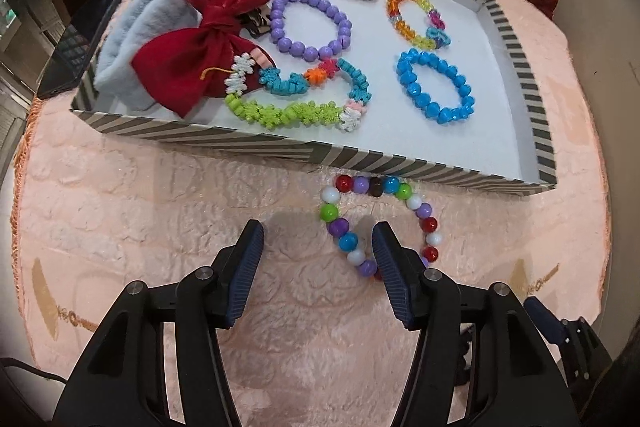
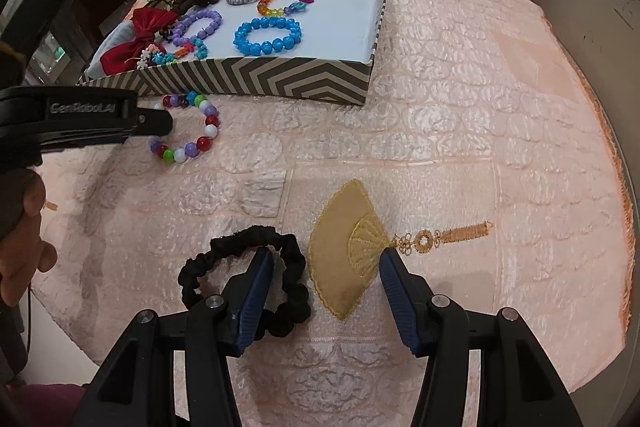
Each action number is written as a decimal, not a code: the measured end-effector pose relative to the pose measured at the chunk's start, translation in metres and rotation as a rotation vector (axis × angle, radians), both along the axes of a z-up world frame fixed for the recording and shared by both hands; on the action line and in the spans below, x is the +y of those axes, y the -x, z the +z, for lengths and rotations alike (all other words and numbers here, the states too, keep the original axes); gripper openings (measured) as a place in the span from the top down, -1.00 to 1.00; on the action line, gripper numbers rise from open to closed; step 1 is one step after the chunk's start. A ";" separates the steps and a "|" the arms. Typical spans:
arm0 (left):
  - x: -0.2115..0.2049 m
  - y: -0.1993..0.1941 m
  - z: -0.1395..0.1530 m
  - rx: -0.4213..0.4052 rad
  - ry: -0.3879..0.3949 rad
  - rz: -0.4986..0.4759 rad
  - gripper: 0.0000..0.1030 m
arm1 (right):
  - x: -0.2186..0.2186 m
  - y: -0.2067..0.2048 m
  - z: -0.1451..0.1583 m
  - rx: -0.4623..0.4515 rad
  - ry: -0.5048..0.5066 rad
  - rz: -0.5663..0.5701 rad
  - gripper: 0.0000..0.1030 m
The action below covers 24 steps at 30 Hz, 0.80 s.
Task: Organize jewelry
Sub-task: 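Grasp multicolor beaded bracelet with left gripper while right grasps black scrunchie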
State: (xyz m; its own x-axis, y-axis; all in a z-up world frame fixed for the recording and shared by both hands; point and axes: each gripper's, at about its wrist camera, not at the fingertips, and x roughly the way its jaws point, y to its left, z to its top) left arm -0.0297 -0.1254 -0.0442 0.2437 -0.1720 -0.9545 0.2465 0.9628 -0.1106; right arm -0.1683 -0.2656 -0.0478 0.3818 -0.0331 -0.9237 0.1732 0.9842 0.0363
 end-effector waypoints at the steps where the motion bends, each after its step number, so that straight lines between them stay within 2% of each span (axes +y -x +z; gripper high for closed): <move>1: -0.002 -0.001 0.001 -0.011 -0.005 -0.001 -0.09 | 0.001 0.000 0.000 -0.002 0.008 0.002 0.00; 3: -0.008 -0.004 0.000 -0.017 -0.008 -0.005 -0.09 | 0.000 0.002 0.001 -0.010 0.023 0.004 0.21; 4: -0.009 -0.004 0.000 -0.023 -0.007 -0.007 -0.03 | 0.000 0.002 0.002 -0.015 0.024 0.005 0.38; 6: -0.012 -0.004 -0.001 -0.045 -0.014 -0.029 0.69 | -0.002 0.002 0.004 -0.019 0.016 0.008 0.56; 7: -0.014 -0.004 -0.001 -0.052 -0.022 -0.042 0.73 | -0.003 0.002 0.005 -0.022 0.008 0.011 0.59; 8: -0.013 -0.005 -0.002 -0.052 -0.013 -0.051 0.84 | -0.003 0.003 0.006 -0.027 0.007 0.012 0.72; 9: -0.012 -0.006 -0.003 -0.044 0.002 -0.057 0.84 | -0.004 0.003 0.007 -0.032 0.005 0.013 0.83; 14: 0.002 0.000 0.008 -0.019 0.051 -0.104 0.85 | -0.008 0.004 0.024 -0.079 -0.024 0.004 0.83; 24: 0.012 0.020 0.076 -0.116 0.083 -0.231 0.84 | -0.026 -0.002 0.065 -0.177 -0.070 -0.018 0.84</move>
State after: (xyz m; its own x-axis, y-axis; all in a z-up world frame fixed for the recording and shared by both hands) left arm -0.0497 -0.1139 0.0321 0.2960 -0.3128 -0.9025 0.4744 0.8682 -0.1452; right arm -0.1666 -0.2913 0.0173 0.5381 0.0205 -0.8426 0.1758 0.9750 0.1360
